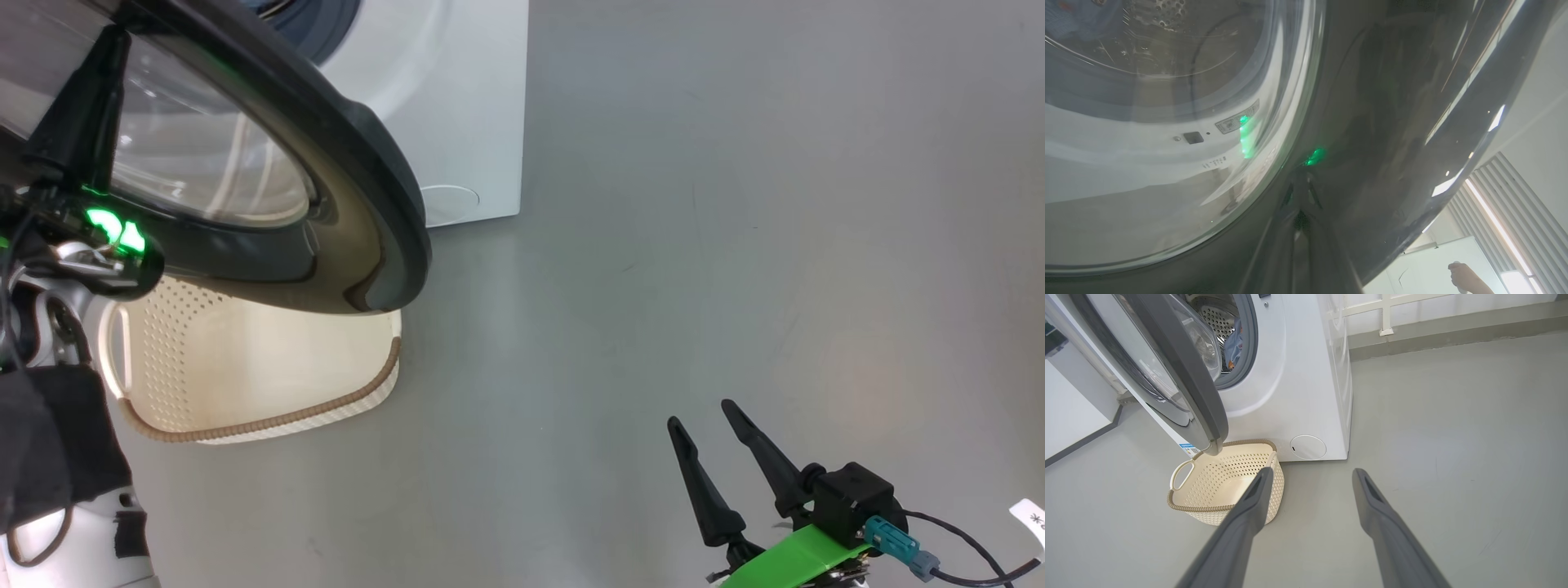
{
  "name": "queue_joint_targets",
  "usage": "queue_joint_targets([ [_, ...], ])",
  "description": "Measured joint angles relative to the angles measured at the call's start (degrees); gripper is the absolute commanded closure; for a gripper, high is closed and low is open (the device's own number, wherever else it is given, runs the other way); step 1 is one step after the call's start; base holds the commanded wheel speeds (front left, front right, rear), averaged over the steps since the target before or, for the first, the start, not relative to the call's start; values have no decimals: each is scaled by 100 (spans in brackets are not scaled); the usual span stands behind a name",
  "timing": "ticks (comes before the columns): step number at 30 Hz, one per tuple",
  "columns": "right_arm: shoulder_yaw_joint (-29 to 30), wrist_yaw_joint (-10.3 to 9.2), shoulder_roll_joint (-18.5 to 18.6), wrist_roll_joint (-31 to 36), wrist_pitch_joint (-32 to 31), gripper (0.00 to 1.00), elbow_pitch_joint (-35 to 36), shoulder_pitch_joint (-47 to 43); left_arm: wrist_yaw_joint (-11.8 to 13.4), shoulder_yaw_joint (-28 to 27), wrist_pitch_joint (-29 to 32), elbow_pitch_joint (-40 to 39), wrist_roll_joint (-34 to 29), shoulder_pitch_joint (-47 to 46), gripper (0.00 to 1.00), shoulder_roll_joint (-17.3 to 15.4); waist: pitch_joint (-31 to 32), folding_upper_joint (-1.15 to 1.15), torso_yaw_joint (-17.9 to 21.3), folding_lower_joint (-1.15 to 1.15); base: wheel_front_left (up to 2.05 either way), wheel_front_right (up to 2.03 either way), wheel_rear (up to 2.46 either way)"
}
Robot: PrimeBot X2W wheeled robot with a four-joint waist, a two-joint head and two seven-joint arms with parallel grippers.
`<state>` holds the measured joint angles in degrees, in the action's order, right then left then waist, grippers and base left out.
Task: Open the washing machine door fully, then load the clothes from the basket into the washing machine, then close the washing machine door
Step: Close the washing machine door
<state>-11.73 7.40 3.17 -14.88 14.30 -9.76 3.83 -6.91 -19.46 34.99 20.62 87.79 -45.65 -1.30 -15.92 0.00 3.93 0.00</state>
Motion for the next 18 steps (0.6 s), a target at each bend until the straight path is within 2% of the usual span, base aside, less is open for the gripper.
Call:
queue_joint_targets([
  [12, 131, 0, 0, 0, 0, 0, -24, 0, 0, -59, -342, -2, -141, 14, 100, -47, 179, 0, -112, 0, 0, 0, 0],
  [18, 114, 0, -2, -49, 0, 0, -82, -3, -1, -57, -728, -185, -404, 345, 100, -148, 449, 0, -223, 0, 0, 0, 0],
])
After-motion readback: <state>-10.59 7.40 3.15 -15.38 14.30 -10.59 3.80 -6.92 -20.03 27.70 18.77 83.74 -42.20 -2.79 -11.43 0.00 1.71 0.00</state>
